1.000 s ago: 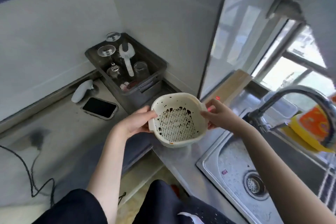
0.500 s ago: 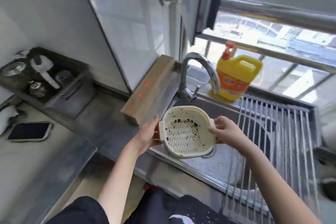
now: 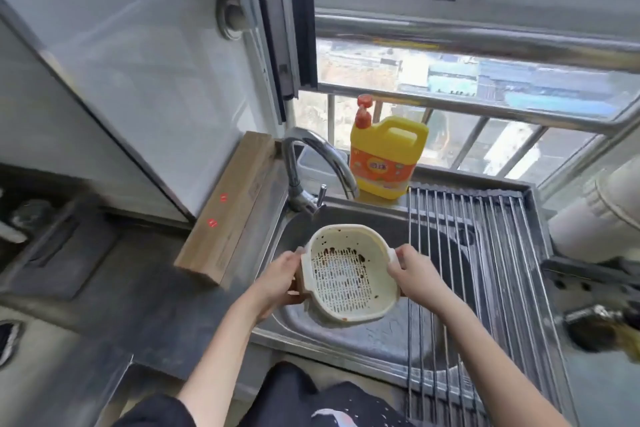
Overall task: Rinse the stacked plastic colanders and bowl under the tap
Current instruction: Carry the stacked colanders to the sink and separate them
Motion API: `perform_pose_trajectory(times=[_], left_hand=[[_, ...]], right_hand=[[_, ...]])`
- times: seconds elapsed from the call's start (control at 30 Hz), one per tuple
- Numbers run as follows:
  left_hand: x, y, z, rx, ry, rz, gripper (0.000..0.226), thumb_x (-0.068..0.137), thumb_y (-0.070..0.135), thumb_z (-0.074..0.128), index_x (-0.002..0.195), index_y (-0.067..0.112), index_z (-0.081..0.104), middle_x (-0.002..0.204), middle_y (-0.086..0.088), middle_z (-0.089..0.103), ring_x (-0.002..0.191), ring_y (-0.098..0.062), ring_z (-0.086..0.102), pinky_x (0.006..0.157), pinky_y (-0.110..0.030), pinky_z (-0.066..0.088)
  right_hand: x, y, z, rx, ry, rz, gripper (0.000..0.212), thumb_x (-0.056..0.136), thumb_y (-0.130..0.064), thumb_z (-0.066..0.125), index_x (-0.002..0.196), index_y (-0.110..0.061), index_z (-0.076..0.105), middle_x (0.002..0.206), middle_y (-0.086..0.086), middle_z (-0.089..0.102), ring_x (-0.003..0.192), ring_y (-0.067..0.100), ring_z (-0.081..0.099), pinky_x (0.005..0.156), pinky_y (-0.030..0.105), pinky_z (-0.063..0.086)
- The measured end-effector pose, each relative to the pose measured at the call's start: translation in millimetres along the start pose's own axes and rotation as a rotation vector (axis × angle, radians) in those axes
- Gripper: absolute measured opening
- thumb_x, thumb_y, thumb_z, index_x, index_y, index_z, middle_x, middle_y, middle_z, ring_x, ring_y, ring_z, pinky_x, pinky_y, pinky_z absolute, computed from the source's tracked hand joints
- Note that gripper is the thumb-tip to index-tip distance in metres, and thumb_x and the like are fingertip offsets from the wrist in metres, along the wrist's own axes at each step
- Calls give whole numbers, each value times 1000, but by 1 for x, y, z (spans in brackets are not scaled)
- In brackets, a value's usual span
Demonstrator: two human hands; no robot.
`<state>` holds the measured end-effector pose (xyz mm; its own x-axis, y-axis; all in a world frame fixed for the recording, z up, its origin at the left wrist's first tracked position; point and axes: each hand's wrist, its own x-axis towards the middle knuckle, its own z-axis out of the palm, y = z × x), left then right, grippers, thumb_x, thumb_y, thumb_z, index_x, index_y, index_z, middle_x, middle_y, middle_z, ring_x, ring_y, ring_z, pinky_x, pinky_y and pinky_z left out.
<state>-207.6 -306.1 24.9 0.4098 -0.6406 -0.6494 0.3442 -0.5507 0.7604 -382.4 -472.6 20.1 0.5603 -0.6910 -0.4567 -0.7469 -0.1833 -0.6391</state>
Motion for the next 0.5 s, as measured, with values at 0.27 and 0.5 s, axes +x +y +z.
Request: perform_pose_trajectory(times=[0.27,0.5], left_hand=[[36,-6,-29,119,-16,-83,21,94,29,53,92,9,48,88,-17,57,84,-29,57,89,-57,49],[53,-11,-30,174,64,-8,18,96,17,49,83,11,39,76,-12,51,63,-21,50,50,-21,47]], right_hand=[[25,-6,11,160,23,126,16,96,-22,45,105,-11,52,97,7,60,88,28,63,73,44,57],[39,1,26,348,8,306,18,94,-17,43,102,-8,57,97,12,65,83,28,65,66,42,58]])
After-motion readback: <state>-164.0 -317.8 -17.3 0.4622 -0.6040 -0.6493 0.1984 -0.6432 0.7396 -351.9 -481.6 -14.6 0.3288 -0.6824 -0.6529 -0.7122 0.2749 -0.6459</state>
